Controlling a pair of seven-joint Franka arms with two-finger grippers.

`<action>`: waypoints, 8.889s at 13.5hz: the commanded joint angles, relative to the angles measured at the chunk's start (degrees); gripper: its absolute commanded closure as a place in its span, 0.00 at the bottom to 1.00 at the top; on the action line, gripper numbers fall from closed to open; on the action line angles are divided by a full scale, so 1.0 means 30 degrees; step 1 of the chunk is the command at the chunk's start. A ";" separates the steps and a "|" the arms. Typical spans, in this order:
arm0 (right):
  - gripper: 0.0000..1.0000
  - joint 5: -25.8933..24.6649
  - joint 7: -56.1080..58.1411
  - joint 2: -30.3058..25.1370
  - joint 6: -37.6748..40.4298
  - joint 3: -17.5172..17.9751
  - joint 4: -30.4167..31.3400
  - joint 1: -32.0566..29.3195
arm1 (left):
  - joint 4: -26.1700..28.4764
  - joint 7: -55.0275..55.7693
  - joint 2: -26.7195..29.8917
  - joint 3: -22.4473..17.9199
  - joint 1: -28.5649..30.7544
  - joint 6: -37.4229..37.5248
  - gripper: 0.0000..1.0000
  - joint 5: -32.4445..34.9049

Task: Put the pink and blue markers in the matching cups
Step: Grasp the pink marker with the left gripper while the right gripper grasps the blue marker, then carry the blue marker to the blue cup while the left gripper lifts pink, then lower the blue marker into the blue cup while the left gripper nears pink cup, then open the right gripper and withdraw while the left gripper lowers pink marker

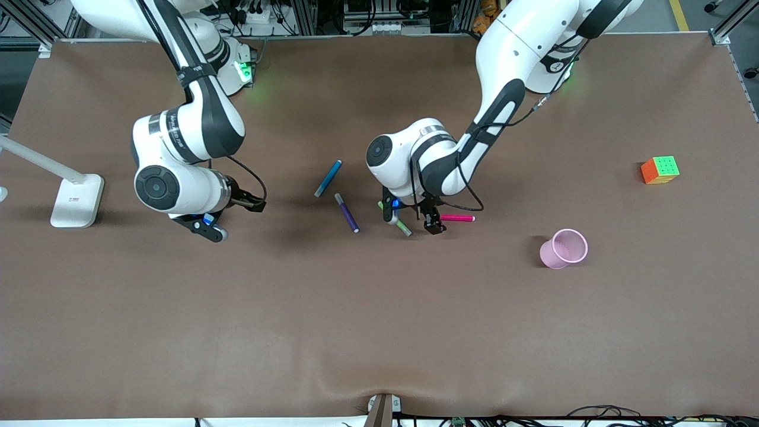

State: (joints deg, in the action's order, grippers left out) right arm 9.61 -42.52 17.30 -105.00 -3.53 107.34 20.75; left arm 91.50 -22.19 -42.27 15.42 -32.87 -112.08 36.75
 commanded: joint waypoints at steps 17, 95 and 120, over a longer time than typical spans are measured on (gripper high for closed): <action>0.31 0.4911 -0.3141 0.2522 -0.9258 -0.0140 0.4147 0.4828 | 0.0319 -0.1921 -0.0706 -0.0070 -0.0293 -0.0521 0.25 0.0701; 0.00 -0.8856 1.0776 -0.5269 -1.9287 -0.8460 1.1564 0.2839 | 0.1958 -1.8992 0.8464 -0.0099 1.4178 -0.0813 1.00 -1.4792; 0.00 0.1779 1.5679 -0.0086 0.4970 -0.8372 -0.9844 0.0322 | 0.3949 -2.7613 0.6150 -0.0100 1.6902 -0.1048 1.00 -2.4020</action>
State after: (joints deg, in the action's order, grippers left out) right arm 13.40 -3.04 16.00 -92.43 -29.03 82.71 23.95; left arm 101.40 -102.64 -24.29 14.75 16.61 -114.97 -32.35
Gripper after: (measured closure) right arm 0.000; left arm 0.828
